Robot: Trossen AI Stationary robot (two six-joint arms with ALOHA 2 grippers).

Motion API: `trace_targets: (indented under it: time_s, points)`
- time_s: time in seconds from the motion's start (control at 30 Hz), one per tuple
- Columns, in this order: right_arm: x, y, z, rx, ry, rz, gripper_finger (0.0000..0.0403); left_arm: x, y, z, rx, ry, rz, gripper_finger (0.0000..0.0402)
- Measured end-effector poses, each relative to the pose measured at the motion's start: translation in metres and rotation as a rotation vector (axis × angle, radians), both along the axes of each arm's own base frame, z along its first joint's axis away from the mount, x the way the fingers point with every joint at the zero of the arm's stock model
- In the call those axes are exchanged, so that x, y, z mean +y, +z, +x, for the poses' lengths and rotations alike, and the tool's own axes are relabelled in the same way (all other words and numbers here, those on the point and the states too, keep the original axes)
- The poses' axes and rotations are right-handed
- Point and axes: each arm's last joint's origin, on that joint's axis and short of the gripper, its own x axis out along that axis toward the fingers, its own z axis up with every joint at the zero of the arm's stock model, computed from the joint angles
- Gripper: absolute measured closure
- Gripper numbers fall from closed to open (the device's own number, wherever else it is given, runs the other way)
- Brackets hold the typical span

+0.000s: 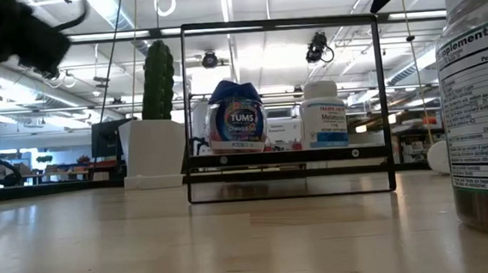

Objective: Pick and place medicine bottles onto shelf by color
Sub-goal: Put the pink medicine bottle on the shelf

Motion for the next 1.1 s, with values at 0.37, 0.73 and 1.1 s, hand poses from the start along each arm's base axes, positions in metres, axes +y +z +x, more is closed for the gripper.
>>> trace_targets:
  time_s: [0.37, 0.73, 1.1]
  points:
    - [0.001, -0.001, -0.001, 0.024, 0.043, 0.017, 0.0139, 0.087, 0.069, 0.043, -0.176, -0.185, 0.083, 0.0218]
    - [-0.004, -0.001, -0.003, 0.048, -0.002, -0.062, 0.0139, 0.166, 0.098, 0.104, -0.135, -0.524, 0.269, 0.0213]
    - [-0.012, -0.006, -0.014, 0.112, -0.17, 0.002, 0.0139, 0.231, 0.117, 0.183, -0.12, -0.55, 0.303, 0.0213]
